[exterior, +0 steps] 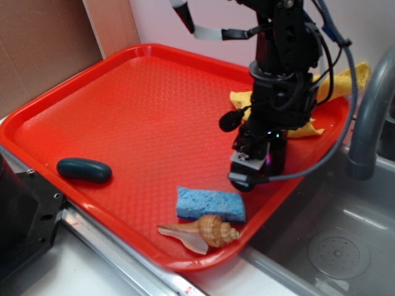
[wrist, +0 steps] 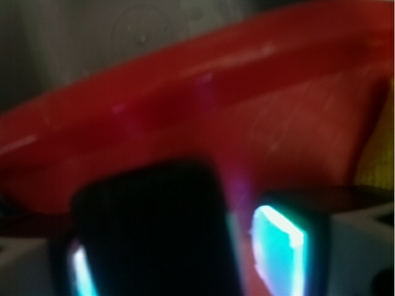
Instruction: Grab the black box.
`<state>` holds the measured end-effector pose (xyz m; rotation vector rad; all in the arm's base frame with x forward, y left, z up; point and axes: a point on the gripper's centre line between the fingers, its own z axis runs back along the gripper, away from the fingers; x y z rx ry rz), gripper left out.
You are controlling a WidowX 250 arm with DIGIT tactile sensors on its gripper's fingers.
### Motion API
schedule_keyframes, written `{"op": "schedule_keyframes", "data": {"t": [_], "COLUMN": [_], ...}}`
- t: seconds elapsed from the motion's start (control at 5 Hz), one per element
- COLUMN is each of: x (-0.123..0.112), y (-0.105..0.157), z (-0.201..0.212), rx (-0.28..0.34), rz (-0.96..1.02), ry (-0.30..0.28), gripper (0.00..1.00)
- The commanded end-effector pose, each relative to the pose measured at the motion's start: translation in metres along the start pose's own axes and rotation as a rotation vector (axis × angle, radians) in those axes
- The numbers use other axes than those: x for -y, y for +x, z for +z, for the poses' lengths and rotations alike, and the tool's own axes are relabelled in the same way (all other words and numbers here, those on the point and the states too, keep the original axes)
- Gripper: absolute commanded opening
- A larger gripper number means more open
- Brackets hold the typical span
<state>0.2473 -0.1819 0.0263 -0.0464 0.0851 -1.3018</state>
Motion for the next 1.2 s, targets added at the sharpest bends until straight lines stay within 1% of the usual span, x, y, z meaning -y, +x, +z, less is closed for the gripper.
{"op": "schedule_keyframes", "data": {"t": [0.0,0.2,0.4,0.6,0.8,1.0], "x": [0.018,0.019,0.041,0.066,0.058,0.042], "y": [0.004,-0.048,-0.101,-0.153,-0.190,-0.193], "z": [0.040,0.087,0.125,0.142,0.161,0.174], "rx": [0.086,0.161,0.176,0.215,0.252,0.203], "rz": [0.029,0.274,0.524,0.776,1.024,1.121], "ry": [0.076,0.139,0.145,0.102,0.140,0.117], "gripper": [0.00,0.00,0.00,0.00,0.00,0.00]}}
